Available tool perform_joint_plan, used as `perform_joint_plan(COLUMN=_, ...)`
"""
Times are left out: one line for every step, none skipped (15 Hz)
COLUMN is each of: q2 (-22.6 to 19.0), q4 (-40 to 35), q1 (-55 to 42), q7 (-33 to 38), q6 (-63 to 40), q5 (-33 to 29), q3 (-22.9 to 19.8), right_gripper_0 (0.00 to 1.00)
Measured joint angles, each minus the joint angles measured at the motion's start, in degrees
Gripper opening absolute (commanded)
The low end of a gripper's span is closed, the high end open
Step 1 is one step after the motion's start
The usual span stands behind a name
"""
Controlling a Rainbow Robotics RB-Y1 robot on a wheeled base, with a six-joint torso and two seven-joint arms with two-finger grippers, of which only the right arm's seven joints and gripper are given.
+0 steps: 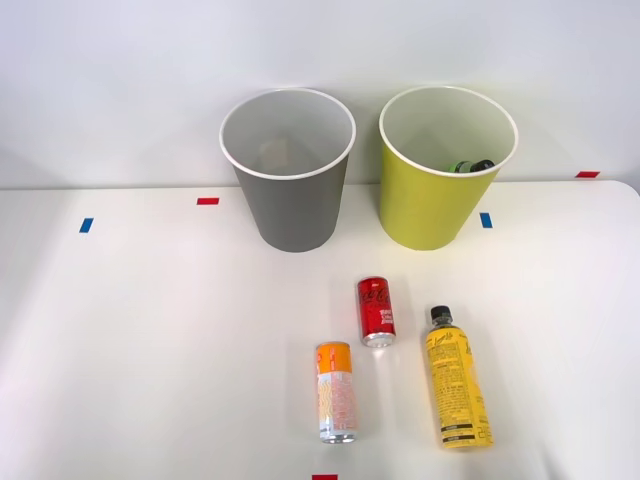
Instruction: Put cans in the gray bin, plastic bottles in the light green bin
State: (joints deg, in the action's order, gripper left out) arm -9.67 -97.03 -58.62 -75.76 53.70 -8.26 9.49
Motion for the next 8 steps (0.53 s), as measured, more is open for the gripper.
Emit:
perform_joint_plan(q2=0.0, q4=0.0, q1=0.0, q7=0.0, q6=0.0, q5=0.0, q3=0.0, right_gripper_0=1.0)
perform_joint_plan(q2=0.0, q4=0.0, q1=0.0, q7=0.0, q6=0.0, q5=0.0, q3=0.0, right_gripper_0=1.0)
perform_joint_plan(q2=0.0, q4=0.0, q1=0.0, q7=0.0, q6=0.0, q5=0.0, q3=0.0, right_gripper_0=1.0)
perform_joint_plan(q2=0.0, q4=0.0, q1=0.0, q7=0.0, q6=0.0, q5=0.0, q3=0.0, right_gripper_0=1.0)
perform_joint_plan(q2=0.0, q4=0.0, q1=0.0, q7=0.0, q6=0.0, q5=0.0, q3=0.0, right_gripper_0=1.0)
perform_joint_plan(q2=0.0, q4=0.0, q1=0.0, q7=0.0, q6=0.0, q5=0.0, q3=0.0, right_gripper_0=1.0)
perform_joint_plan(q2=0.0, q4=0.0, q1=0.0, q7=0.0, q6=0.0, q5=0.0, q3=0.0, right_gripper_0=1.0)
perform_joint_plan(q2=0.0, q4=0.0, q1=0.0, q7=0.0, q6=0.0, q5=0.0, q3=0.0, right_gripper_0=1.0)
